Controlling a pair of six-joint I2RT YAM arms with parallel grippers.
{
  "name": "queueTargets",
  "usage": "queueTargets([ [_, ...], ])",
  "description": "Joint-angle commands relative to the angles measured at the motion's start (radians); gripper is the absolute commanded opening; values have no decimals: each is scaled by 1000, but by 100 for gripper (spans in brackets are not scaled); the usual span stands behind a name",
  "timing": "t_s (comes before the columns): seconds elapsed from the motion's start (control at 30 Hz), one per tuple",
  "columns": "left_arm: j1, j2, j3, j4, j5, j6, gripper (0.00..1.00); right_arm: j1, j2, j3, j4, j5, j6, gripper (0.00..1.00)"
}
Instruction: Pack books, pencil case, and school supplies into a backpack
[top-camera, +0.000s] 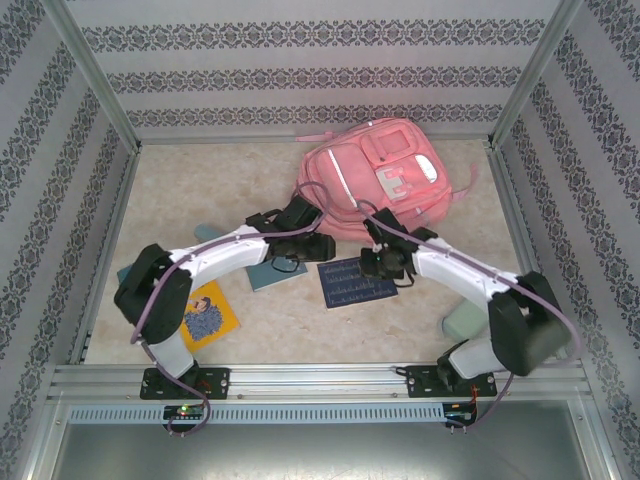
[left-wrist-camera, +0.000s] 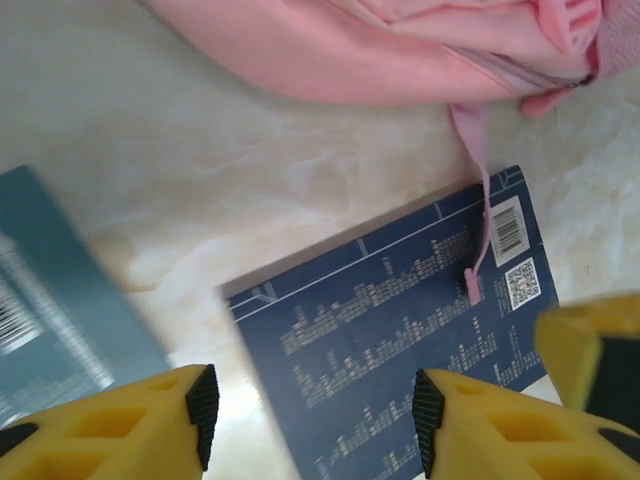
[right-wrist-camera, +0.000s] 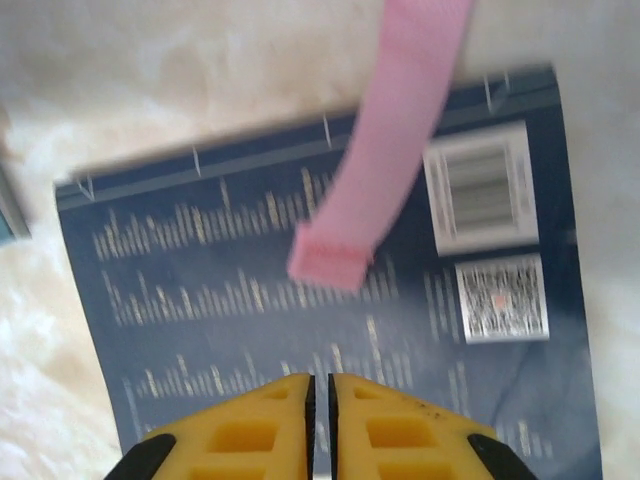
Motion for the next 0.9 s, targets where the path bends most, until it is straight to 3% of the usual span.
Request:
queueTargets([
  [0.0,-16,64,64,32,39,51,54,23,-69,-105,-13,-14,68,16],
  [0.2,-17,197,151,-1,71,104,52,36,-137,-231,33,-23,138,16],
  [0.43,-19,286,181,-30,81,134,51,28,-63,-230,76,18,135,15],
  [0.87,-74,160,-42,48,162,43,46,-132,87,-50,105,-3,-6,15],
])
